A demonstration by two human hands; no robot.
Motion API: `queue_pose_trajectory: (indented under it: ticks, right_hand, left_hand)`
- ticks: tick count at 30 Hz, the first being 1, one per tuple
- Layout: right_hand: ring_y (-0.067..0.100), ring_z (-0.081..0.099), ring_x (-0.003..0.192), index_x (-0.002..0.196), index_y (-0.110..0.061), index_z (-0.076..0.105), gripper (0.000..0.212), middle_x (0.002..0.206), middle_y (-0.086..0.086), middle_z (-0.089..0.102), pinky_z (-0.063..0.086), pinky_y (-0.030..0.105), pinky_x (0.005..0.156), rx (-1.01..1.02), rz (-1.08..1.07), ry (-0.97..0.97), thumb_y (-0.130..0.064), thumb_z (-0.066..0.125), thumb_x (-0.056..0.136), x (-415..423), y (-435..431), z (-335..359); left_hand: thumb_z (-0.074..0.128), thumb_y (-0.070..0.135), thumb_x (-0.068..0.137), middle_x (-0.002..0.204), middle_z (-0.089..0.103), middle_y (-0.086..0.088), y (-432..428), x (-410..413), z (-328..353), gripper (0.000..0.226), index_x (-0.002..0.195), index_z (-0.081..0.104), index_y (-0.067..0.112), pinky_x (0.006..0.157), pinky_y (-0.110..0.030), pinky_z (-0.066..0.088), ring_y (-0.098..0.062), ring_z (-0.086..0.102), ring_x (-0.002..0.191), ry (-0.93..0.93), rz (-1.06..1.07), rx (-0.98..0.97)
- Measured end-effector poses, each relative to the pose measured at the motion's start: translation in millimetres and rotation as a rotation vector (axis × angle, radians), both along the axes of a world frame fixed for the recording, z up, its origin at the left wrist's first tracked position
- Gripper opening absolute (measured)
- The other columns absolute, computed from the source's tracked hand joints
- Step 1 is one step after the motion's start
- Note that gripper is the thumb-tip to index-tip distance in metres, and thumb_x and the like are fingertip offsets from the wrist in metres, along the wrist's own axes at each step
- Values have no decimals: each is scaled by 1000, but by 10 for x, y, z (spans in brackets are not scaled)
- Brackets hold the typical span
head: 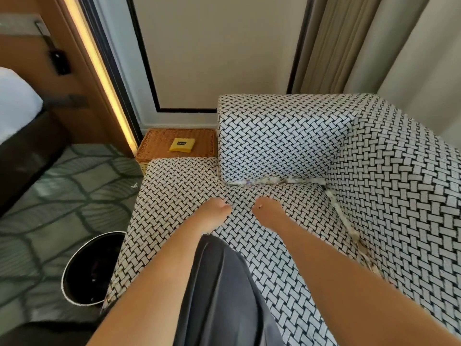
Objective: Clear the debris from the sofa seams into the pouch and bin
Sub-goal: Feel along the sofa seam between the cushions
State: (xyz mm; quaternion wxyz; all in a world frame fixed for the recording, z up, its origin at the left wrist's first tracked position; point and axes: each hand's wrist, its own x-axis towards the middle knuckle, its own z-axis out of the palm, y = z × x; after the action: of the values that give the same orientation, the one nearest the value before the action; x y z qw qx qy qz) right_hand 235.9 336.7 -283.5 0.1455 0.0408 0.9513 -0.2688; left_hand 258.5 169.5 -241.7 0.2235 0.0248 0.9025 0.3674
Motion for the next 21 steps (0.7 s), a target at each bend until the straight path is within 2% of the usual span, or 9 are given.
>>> queue_pose_trajectory:
  ticks: [2,4,7,9,10,11,13,16,21]
  right_hand:
    - [17,52,81,120,-7,52,31,116,12,53,50,29,69,-8,-59,9,-24,42,96,-43,25,-188]
    - [20,53,97,120,-8,54,30,119,11,50,50,35,85,22,-124,88,-22,43,95,-44,54,-365]
    - [19,49,98,107,-8,58,20,106,6,56,46,34,88,23,-206,318,-18,47,93,32,49,-616]
    - [19,49,94,105,-9,59,18,100,6,58,44,34,87,65,-217,467,-17,50,92,54,12,-744]
    - [20,49,92,104,-10,59,18,98,5,58,43,34,85,114,-213,505,-20,51,92,28,-5,-790]
    - [20,49,91,103,-12,59,18,97,3,58,41,34,84,152,-210,517,-23,51,92,-31,-23,-818]
    - [20,51,90,102,-14,58,19,96,2,60,40,34,83,174,-204,514,-28,51,91,-183,-49,-846]
    - [22,54,90,103,-13,59,21,96,4,61,40,36,84,175,-172,572,-28,54,90,-388,-67,-894]
    - [24,54,101,117,-16,58,32,109,6,59,42,41,90,225,-90,541,-34,51,91,-715,-59,-933]
  left_hand:
    - [37,27,97,81,38,8,11,-49,-209,13,85,39,25,56,-18,25,-3,33,63,-25,-5,13]
    - [39,28,98,88,44,7,-7,-121,-343,8,92,43,24,57,-16,28,-2,39,66,-41,3,5]
    - [42,27,97,121,52,-4,-54,-243,-519,34,128,46,13,61,-15,35,-6,48,76,-30,27,-57]
    - [45,28,96,139,42,-8,-87,-317,-629,43,137,41,14,75,-23,44,-9,54,88,9,6,-107]
    - [46,29,96,143,38,-7,-106,-358,-688,45,138,39,14,90,-30,44,-15,53,106,43,-14,-143]
    - [47,29,95,145,35,-5,-131,-404,-747,47,139,38,15,102,-35,38,-19,45,122,92,-36,-186]
    - [49,30,94,149,31,-2,-199,-502,-861,51,141,34,19,111,-39,27,-19,32,134,186,-71,-242]
    - [50,35,92,155,15,2,-258,-660,-1017,60,145,23,27,116,-46,16,-21,24,140,233,-130,-267]
    - [49,41,92,156,4,9,-179,-968,-1155,65,147,15,34,114,-45,-1,-15,6,144,245,-139,-310]
